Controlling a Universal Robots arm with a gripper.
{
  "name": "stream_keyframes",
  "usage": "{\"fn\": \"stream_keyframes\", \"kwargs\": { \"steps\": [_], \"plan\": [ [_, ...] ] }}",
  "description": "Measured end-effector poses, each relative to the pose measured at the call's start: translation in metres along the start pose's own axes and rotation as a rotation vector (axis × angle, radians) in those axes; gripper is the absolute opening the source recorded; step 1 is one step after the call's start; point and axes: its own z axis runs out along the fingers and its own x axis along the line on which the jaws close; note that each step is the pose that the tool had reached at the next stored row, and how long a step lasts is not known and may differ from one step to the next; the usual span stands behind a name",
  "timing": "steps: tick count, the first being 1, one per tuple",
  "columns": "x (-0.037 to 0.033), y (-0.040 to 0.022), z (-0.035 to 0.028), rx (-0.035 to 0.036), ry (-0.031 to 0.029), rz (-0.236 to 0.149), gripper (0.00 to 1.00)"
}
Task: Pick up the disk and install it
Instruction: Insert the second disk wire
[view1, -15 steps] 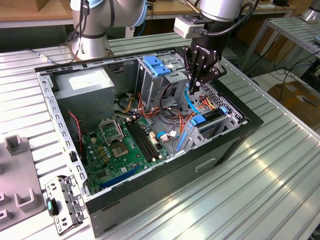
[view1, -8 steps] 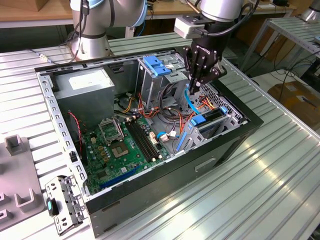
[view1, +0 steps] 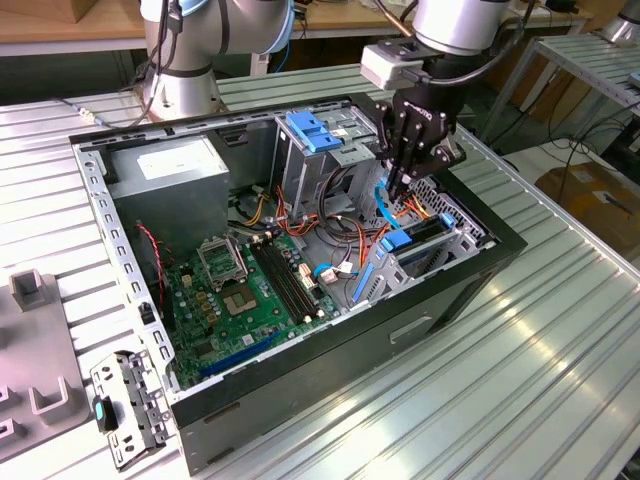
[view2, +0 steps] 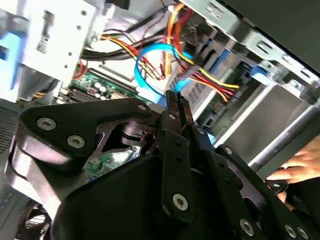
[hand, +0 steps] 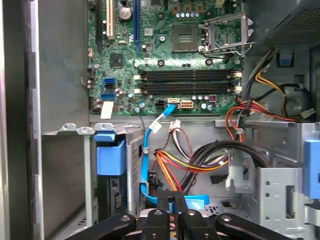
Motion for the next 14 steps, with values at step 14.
{"fn": "stream_keyframes", "kwargs": {
  "steps": [14],
  "plan": [
    [0.0244, 0.0006, 0.0029, 0.0392, -0.0071, 0.004, 0.16]
  ]
}}
